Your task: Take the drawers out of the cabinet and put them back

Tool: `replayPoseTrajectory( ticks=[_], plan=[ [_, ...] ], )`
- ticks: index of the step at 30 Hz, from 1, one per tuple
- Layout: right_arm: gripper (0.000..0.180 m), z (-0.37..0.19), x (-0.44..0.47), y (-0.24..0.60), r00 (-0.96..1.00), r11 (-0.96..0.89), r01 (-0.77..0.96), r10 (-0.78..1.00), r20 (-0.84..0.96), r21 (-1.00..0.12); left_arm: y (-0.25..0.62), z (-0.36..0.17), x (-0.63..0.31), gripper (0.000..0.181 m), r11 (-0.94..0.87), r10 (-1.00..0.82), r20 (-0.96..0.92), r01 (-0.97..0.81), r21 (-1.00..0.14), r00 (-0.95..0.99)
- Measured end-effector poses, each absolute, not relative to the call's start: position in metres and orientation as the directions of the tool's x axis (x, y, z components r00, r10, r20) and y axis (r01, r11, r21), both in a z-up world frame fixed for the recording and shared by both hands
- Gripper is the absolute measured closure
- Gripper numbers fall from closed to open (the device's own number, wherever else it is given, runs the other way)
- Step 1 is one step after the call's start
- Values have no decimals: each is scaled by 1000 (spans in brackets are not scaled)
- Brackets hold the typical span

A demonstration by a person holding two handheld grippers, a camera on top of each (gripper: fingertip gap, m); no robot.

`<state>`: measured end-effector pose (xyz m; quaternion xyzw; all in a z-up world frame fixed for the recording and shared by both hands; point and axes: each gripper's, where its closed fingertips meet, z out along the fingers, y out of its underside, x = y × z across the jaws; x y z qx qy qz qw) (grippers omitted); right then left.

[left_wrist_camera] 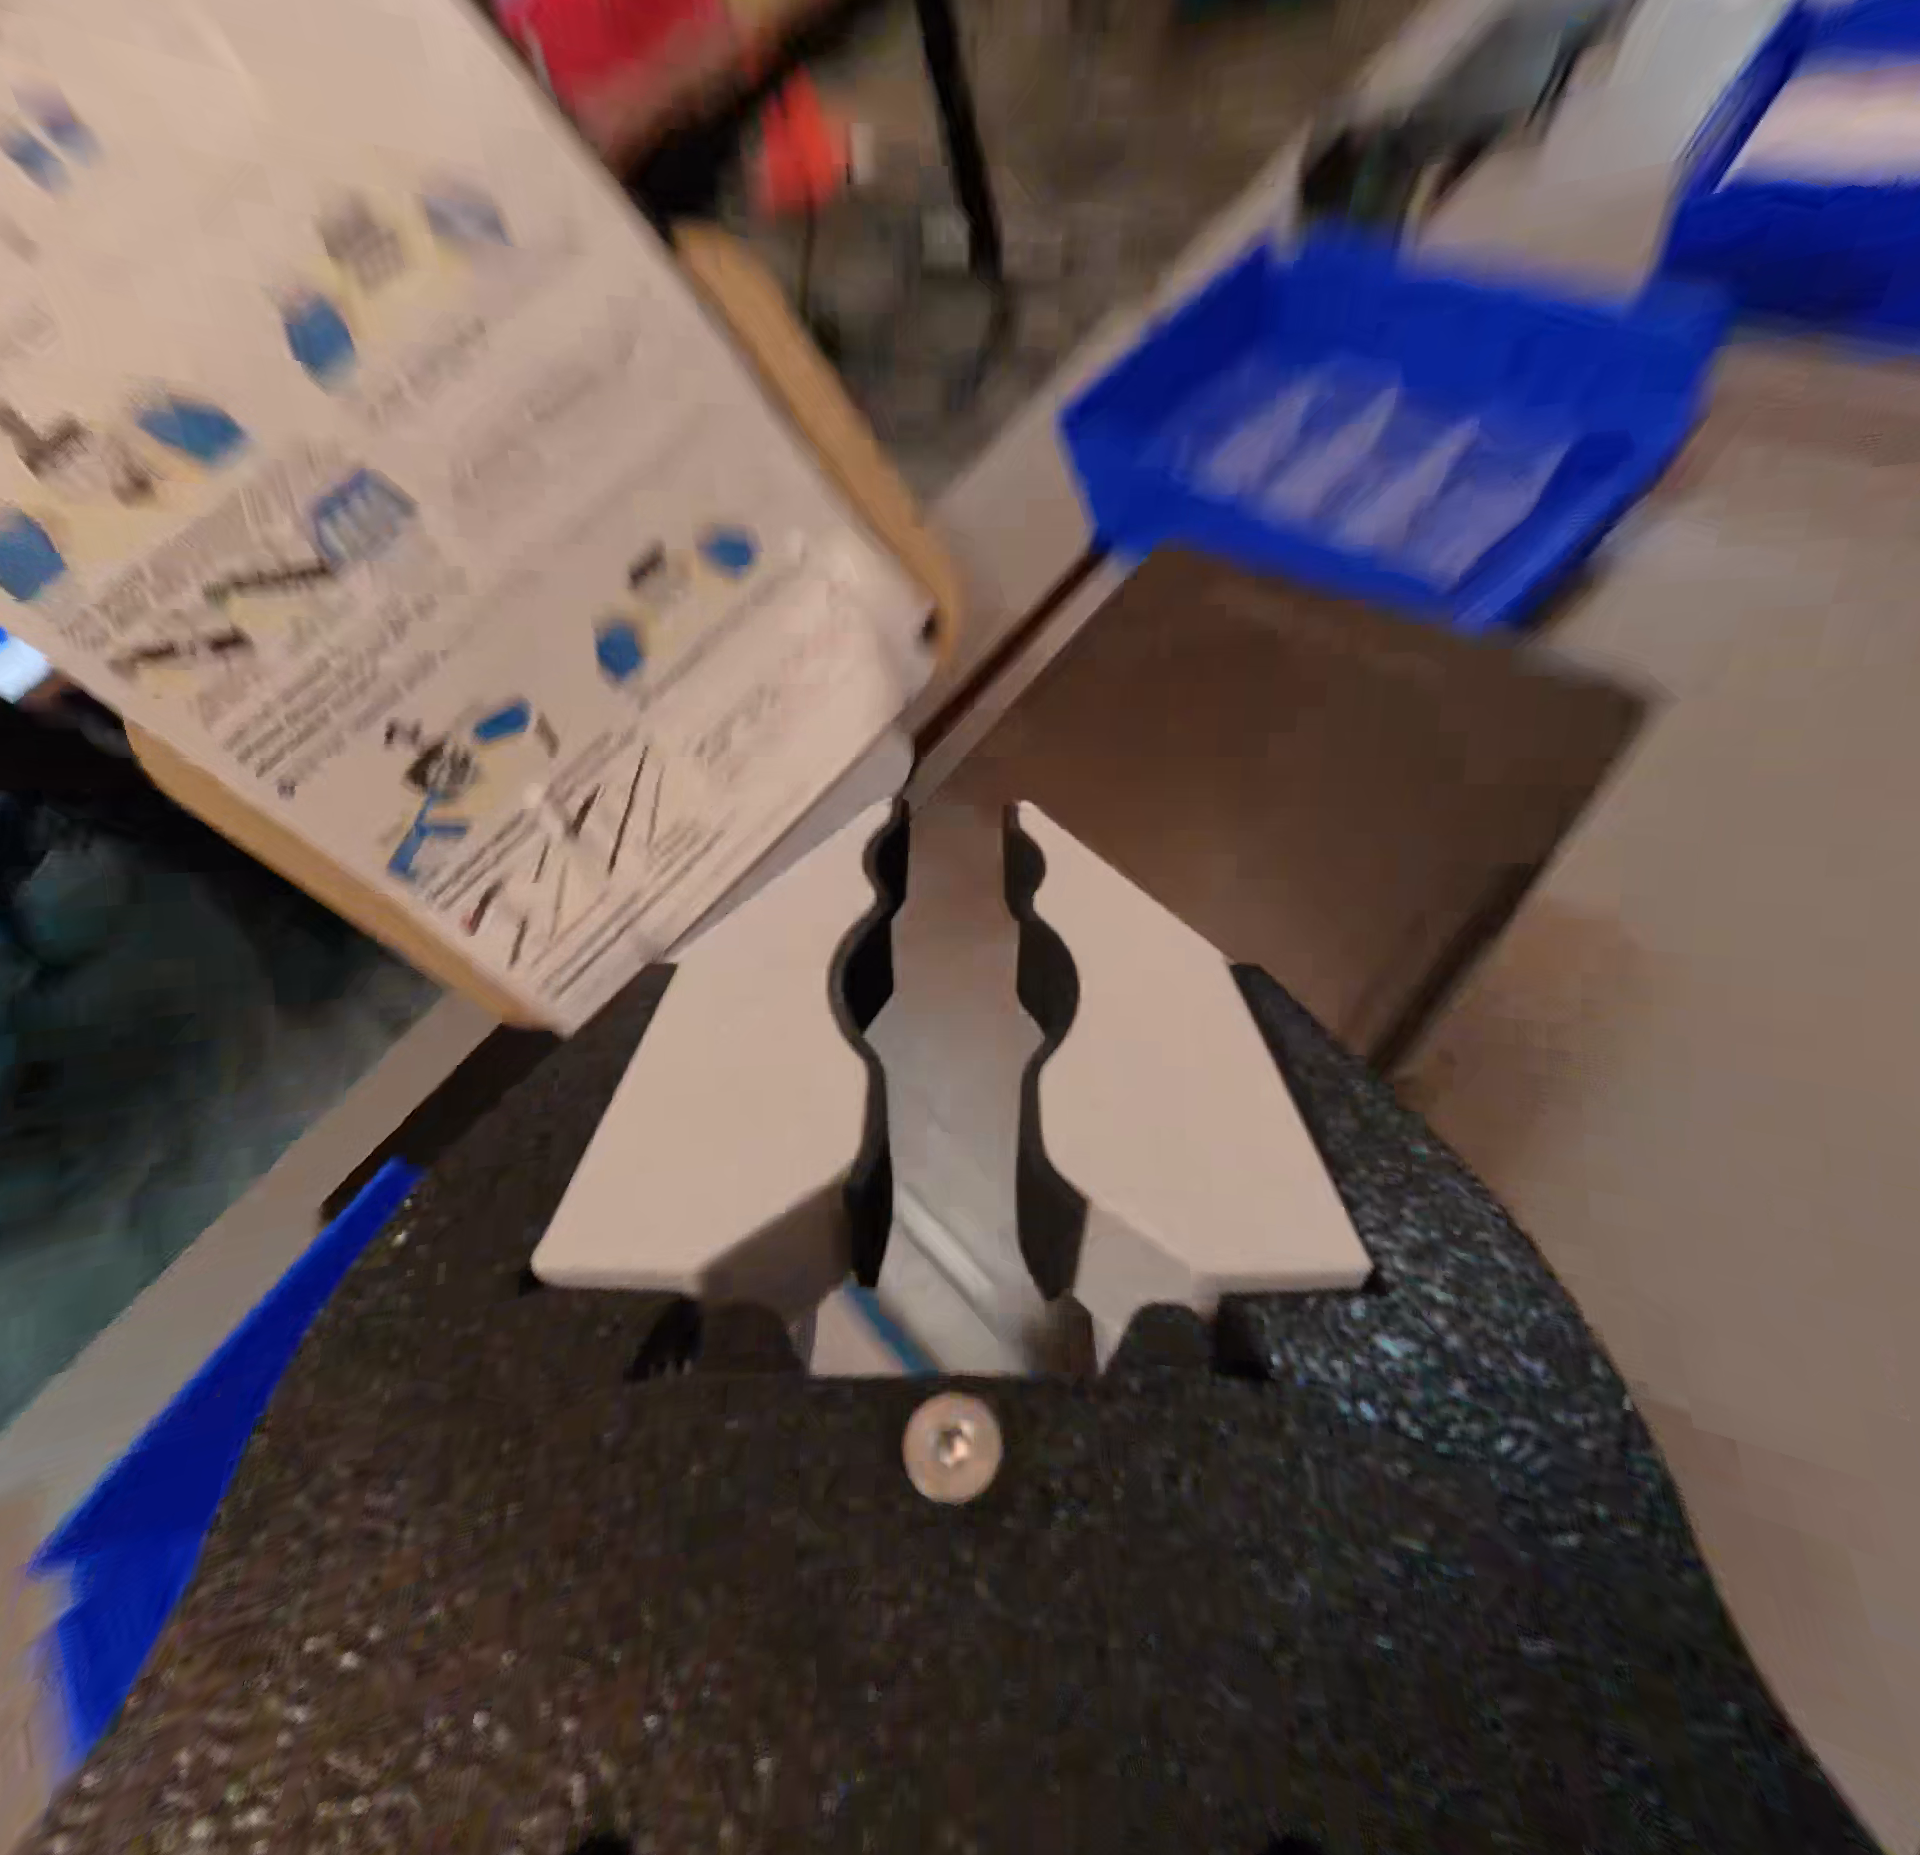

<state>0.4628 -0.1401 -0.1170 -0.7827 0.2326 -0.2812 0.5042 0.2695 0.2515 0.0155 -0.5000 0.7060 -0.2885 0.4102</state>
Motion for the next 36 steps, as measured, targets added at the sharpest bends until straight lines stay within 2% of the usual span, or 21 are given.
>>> replayPoseTrajectory(
  ticks=[2,4,7,10,14,17,20,22,26,29,30,31,32,33,36],
  plan=[
    [74,-119,442,-154,699,-236,-99,-708,102,-967,207,36,245,158,307,-949,-275,-257,-917,-153],
    [73,-117,434,-162,675,-113,-88,-737,24,-990,157,40,226,157,333,-935,-318,-85,-939,-155],
    [73,-112,443,-168,656,-59,-105,-754,-25,-993,72,15,215,150,288,-929,-285,25,-957,-236],
    [75,-117,451,-177,613,-54,-154,-788,-52,-987,3,-36,230,142,219,-923,-204,-8,-976,-325],
    [79,-119,457,-175,593,12,-151,-799,-101,-988,-52,-124,288,116,147,-950,-96,-155,-977,-298],
    [84,-125,463,-176,565,-20,-140,-822,-64,-990,-61,-157,342,116,66,-984,-37,-165,-984,-172],
    [88,-133,478,-180,517,-76,-88,-856,19,-993,-30,-168,398,116,104,-991,-113,-134,-986,65],
    [89,-147,497,-185,469,-126,-115,-881,58,-985,-5,-175,428,116,90,-975,-118,-149,-985,189],
    [100,-173,547,-172,484,-114,-196,-875,5,-974,36,-189,467,120,-13,-951,-54,-213,-977,304],
    [111,-189,572,-145,569,-121,-251,-821,-45,-960,52,-208,484,123,-64,-952,-33,-304,-950,303],
    [116,-194,578,-136,596,-132,-259,-802,-51,-957,51,-215,488,134,-76,-960,-22,-333,-940,279],
    [131,-200,582,-129,619,-161,-270,-784,-44,-949,49,-220,491,155,-74,-968,-18,-356,-932,251],
    [162,-206,583,-124,653,-207,-276,-757,-25,-939,46,-222,493,170,-61,-977,-18,-360,-931,212],
    [174,-210,583,-119,676,-240,-274,-737,-9,-931,45,-222,493,172,-61,-980,-12,-350,-935,201],
    [175,-212,582,-120,664,-258,-283,-748,6,-924,44,-221,488,173,-69,-974,-12,-342,-937,228]
  ],
)
